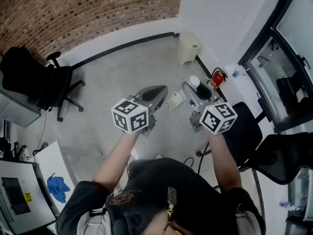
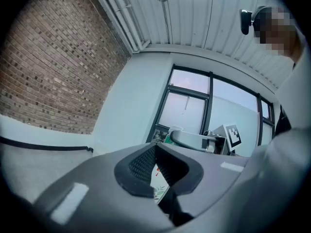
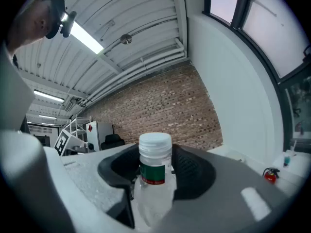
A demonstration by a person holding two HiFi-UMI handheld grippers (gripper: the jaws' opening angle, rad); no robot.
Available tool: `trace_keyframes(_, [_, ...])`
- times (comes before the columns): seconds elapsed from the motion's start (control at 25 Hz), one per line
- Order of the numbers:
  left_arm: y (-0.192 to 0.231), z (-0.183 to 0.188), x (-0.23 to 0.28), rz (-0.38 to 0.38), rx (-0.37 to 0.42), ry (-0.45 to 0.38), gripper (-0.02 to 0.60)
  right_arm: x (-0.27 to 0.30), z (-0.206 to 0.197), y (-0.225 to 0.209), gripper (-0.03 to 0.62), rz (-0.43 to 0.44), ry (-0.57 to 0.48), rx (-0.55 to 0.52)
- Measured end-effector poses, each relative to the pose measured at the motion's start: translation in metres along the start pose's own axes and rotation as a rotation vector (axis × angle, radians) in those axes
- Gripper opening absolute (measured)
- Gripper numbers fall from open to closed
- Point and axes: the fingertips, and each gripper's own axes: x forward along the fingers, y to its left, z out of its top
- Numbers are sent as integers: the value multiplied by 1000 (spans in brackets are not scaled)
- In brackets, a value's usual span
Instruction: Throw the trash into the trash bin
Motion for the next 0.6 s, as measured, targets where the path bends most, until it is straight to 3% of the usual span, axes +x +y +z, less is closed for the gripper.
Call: trace_keyframes(0.6, [-8,-7,15,-13,-2,20,3,-8,-2,-18,204,-11,6,34])
